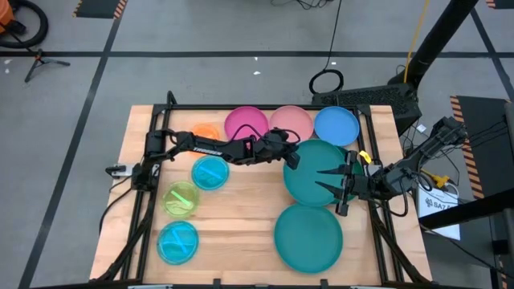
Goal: Stack plastic plates
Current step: Stack the top dark blue plate on top of the green plate
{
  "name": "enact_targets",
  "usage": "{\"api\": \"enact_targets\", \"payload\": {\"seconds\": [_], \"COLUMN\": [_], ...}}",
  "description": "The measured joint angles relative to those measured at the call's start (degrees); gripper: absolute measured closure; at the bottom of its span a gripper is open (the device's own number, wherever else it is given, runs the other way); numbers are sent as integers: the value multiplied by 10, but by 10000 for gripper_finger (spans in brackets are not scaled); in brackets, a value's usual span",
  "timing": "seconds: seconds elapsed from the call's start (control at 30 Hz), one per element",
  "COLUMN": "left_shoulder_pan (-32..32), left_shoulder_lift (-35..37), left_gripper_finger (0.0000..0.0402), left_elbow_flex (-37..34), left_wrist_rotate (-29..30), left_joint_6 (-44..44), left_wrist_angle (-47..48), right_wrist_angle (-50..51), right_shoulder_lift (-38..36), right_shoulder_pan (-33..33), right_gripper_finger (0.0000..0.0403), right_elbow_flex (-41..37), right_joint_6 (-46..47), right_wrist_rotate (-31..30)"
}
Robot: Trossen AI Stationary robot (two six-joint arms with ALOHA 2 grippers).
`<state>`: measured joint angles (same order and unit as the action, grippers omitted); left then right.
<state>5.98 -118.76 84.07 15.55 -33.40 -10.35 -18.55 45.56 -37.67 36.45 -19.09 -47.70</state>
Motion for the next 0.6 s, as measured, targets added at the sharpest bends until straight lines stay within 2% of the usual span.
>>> {"api": "enact_targets", "payload": {"seconds": [0.27, 0.6], "left_shoulder_pan": [0, 0], "left_shoulder_lift": [0, 0], "left_gripper_finger": [347, 347], "left_elbow_flex": [0, 0], "left_wrist_rotate": [23, 30], "left_joint_6": [-55, -71], "left_wrist_angle": [-2, -4], "right_wrist_angle": [0, 0], "right_shoulder_lift": [0, 0], "right_shoulder_pan": [0, 0], "right_gripper_finger": [280, 280], "right_elbow_flex": [0, 0], "right_joint_6": [0, 0], "right_wrist_rotate": [0, 0]}}
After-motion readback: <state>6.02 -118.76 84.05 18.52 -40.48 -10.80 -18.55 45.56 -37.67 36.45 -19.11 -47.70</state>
